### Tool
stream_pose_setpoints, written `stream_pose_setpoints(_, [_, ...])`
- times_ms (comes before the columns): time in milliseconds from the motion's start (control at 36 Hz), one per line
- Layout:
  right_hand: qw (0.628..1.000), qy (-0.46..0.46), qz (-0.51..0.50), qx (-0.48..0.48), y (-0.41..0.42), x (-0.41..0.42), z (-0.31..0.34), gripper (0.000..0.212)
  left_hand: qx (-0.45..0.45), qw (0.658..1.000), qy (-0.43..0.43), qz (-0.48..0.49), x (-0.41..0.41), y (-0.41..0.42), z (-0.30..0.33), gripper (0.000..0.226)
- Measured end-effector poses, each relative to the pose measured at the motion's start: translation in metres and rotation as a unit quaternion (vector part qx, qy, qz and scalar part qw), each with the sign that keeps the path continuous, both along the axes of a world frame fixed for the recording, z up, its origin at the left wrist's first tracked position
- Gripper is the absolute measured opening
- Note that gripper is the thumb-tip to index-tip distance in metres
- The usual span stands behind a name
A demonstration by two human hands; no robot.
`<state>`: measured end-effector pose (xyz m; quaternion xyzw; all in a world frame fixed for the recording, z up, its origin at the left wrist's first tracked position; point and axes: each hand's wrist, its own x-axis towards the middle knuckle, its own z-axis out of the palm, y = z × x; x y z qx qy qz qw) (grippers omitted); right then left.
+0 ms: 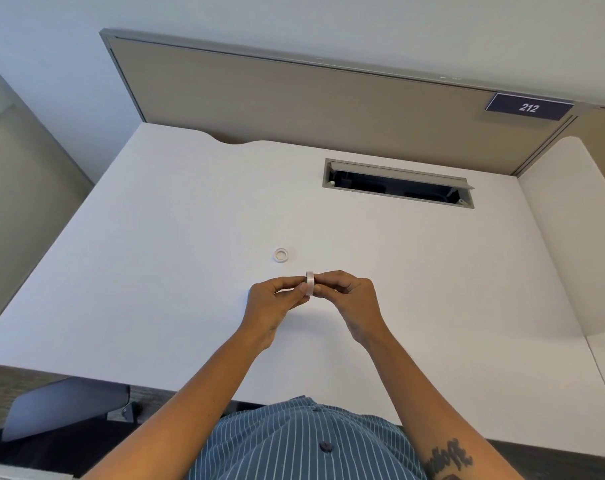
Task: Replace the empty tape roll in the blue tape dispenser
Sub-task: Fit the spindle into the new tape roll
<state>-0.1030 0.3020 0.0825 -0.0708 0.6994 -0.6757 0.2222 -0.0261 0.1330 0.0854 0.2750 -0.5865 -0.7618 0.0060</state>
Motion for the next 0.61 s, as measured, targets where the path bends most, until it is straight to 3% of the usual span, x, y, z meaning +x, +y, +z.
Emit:
stream_pose_setpoints(139, [1.0, 0.0, 0.001, -0.003, -0.0009, 0.0028, -0.0004, 0.023, 0.002, 1.0, 0.003, 0.0, 0.0016, -0.0001, 0.0011, 0.029])
stream_pose_setpoints(250, [1.0, 0.005, 0.003, -0.002, -0.0022, 0.0043, 0.0003, 0.023, 0.02, 1.0, 0.017, 0.005, 0.0031, -0.0015, 0.0013, 0.048])
stream_pose_setpoints(389, [1.0, 0.011, 0.001, 0.0, -0.0055, 0.0055, 0.0005, 0.022, 0.021, 1.0, 0.008, 0.012, 0.0036, -0.0042, -0.0037, 0.027])
stream_pose_setpoints(611, [1.0, 0.017, -0.001, 0.003, -0.0074, 0.0075, -0.0017, 0.023, 0.033, 0.999, 0.005, 0.005, 0.0051, -0.0068, -0.0063, 0.031])
